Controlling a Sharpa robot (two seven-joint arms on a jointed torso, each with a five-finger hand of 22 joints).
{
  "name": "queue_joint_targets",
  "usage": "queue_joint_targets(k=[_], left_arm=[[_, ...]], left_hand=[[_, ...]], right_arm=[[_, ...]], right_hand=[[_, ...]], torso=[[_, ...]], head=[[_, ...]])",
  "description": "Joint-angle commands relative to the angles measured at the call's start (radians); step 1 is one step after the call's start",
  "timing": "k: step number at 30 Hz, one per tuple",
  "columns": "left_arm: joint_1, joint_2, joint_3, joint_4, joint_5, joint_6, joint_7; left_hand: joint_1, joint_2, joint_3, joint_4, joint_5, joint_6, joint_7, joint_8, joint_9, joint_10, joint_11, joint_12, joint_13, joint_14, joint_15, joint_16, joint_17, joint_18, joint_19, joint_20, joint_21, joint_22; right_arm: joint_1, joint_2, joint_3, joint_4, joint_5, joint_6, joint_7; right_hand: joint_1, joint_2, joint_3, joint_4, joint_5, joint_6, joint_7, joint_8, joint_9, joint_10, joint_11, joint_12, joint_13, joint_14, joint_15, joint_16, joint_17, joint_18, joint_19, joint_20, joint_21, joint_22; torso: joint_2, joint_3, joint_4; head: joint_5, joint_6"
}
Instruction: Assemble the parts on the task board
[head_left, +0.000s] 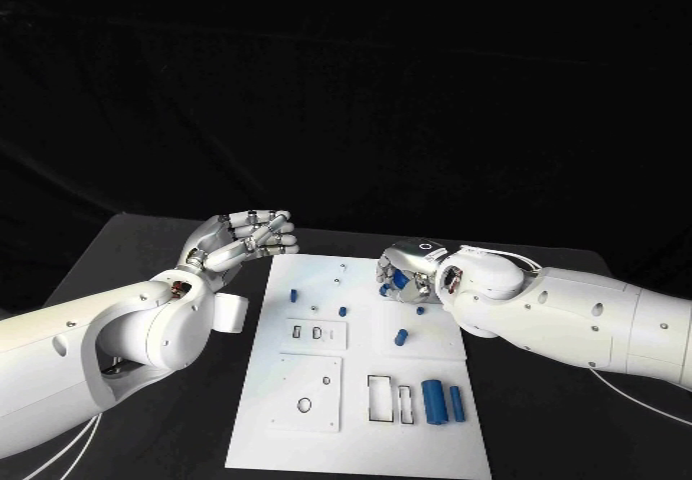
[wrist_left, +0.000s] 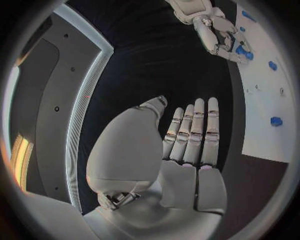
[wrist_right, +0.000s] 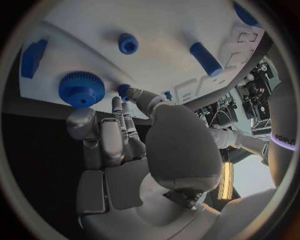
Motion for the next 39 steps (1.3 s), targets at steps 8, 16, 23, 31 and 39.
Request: queue_joint_targets(k=[8, 16, 23, 31, 39], left_arm=[[0.002, 0.002, 0.001, -0.001, -0.002, 0.025, -0.003], [0.002, 0.001, 0.001, -0.001, -0.002, 0.026, -0.004], [0.002, 0.001, 0.001, -0.001, -0.002, 0.026, -0.006], [0.002, 0.001, 0.001, -0.003, -0.002, 0.022, -0.011], [0.002, 0.0, 0.001, -0.005, -0.001, 0.02, -0.011]], left_hand=[[-0.011, 0.001, 0.004, 0.004, 0.0, -0.003, 0.042, -0.005, -0.001, -0.002, 0.005, -0.006, 0.001, 0.004, 0.004, -0.001, 0.001, 0.013, 0.005, 0.002, -0.001, -0.002], [-0.011, 0.001, 0.004, 0.004, 0.0, -0.003, 0.042, -0.005, -0.001, -0.002, 0.005, -0.006, 0.001, 0.004, 0.004, -0.001, 0.001, 0.013, 0.005, 0.002, -0.001, -0.002], [-0.012, 0.001, 0.005, 0.004, 0.0, -0.004, 0.043, -0.007, -0.002, -0.003, 0.006, -0.008, 0.001, 0.002, 0.005, -0.002, 0.002, 0.013, 0.004, 0.002, -0.002, -0.003], [-0.011, 0.002, 0.009, 0.003, 0.001, -0.007, 0.046, -0.009, -0.003, -0.005, 0.007, -0.011, 0.001, 0.002, 0.005, -0.003, 0.003, 0.013, 0.004, 0.003, -0.003, -0.004], [-0.011, 0.003, 0.01, 0.003, 0.001, -0.009, 0.047, -0.011, -0.003, -0.006, 0.009, -0.013, 0.001, 0.002, 0.006, -0.003, 0.004, 0.013, 0.004, 0.003, -0.004, -0.004]], right_arm=[[-0.001, 0.002, 0.0, -0.006, 0.001, 0.012, 0.002], [-0.002, 0.006, 0.0, -0.01, 0.012, 0.016, 0.007], [-0.002, 0.003, 0.0, -0.007, 0.023, -0.04, 0.007], [0.001, -0.008, 0.0, 0.011, 0.038, -0.12, -0.022], [0.014, 0.007, 0.002, 0.019, 0.057, -0.163, -0.058]], right_hand=[[0.001, 0.012, 0.015, 0.006, -0.013, 0.009, -0.006, 0.008, 0.005, 0.011, -0.001, 0.01, 0.002, 0.011, -0.003, 0.01, 0.003, -0.008, 0.008, -0.003, 0.012, 0.012], [-0.002, 0.012, 0.018, 0.009, -0.017, 0.013, -0.007, 0.011, 0.007, 0.011, -0.001, 0.01, 0.001, 0.011, -0.003, 0.011, 0.004, -0.008, 0.007, -0.003, 0.012, 0.011], [-0.01, 0.021, 0.028, 0.023, -0.024, 0.036, -0.018, 0.029, 0.019, 0.031, -0.01, 0.022, 0.004, 0.011, -0.009, 0.016, 0.005, -0.01, 0.014, -0.006, 0.022, 0.029], [0.01, 0.064, 0.068, 0.03, -0.098, 0.071, -0.043, 0.079, 0.059, 0.071, -0.033, 0.045, 0.019, 0.014, -0.03, 0.03, 0.017, -0.013, 0.024, -0.023, 0.036, 0.053], [0.011, 0.063, 0.072, 0.028, -0.102, 0.075, -0.048, 0.097, 0.075, 0.076, -0.037, 0.048, 0.023, 0.016, -0.033, 0.034, 0.022, -0.015, 0.028, -0.026, 0.04, 0.063]], torso=[[0.009, -0.003, 0.0028], [0.012, -0.004, 0.0041], [0.014, -0.0051, 0.0065], [0.016, -0.0065, 0.0085], [0.018, -0.0069, 0.0092]], head=[[-0.004, 0.0], [-0.007, -0.002], [-0.009, -0.002], [-0.012, 0.001], [-0.013, 0.009]])
